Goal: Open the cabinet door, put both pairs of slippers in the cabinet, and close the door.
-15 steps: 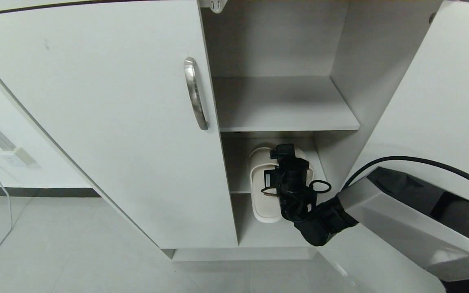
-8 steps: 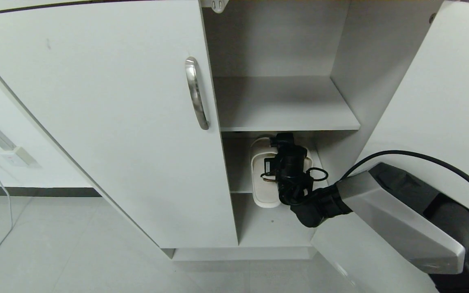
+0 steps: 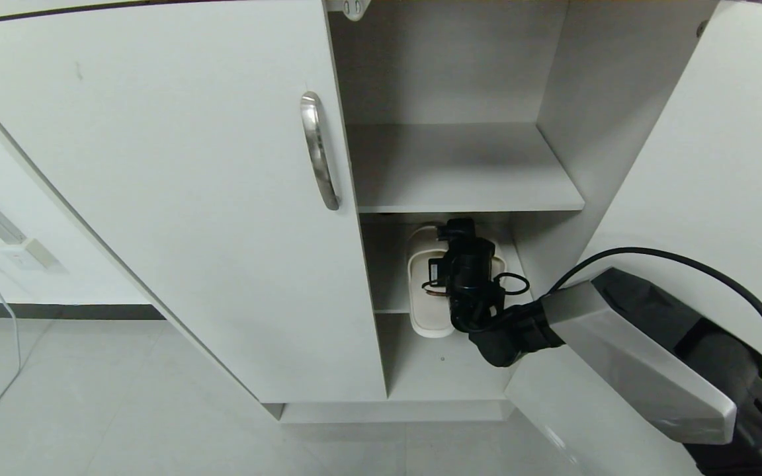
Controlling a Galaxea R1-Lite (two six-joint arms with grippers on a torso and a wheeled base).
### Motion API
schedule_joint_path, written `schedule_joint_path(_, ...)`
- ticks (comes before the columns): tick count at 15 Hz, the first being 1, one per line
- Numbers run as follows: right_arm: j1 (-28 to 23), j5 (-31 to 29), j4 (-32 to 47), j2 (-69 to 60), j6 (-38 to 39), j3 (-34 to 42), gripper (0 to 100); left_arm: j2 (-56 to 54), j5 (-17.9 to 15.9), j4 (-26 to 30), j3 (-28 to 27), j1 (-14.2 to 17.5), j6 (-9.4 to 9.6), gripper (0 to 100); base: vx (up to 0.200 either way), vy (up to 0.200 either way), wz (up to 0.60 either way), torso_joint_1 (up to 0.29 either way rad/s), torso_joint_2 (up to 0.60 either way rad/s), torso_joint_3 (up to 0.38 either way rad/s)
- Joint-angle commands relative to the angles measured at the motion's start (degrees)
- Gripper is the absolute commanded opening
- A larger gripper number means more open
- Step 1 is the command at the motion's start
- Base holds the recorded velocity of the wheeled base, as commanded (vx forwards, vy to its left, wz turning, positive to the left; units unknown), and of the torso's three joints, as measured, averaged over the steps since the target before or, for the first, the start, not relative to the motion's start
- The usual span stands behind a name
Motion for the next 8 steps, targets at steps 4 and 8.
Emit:
schedule_joint_path(4, 0.1, -0.11, -0.49, 0.39, 0.01, 0.5, 100, 0.09, 0.02, 0.0, 0.0, 0.01, 0.0, 0, 0.0, 0.0, 0.0, 0.0, 0.0, 0.0)
schedule_joint_path(8, 1.34, -0.2, -4.27, -4.79, -0.08, 10.26, 100, 0.09, -0.07, 0.0, 0.0, 0.01, -0.09, 0, 0.0, 0.0, 0.0, 0.0, 0.0, 0.0)
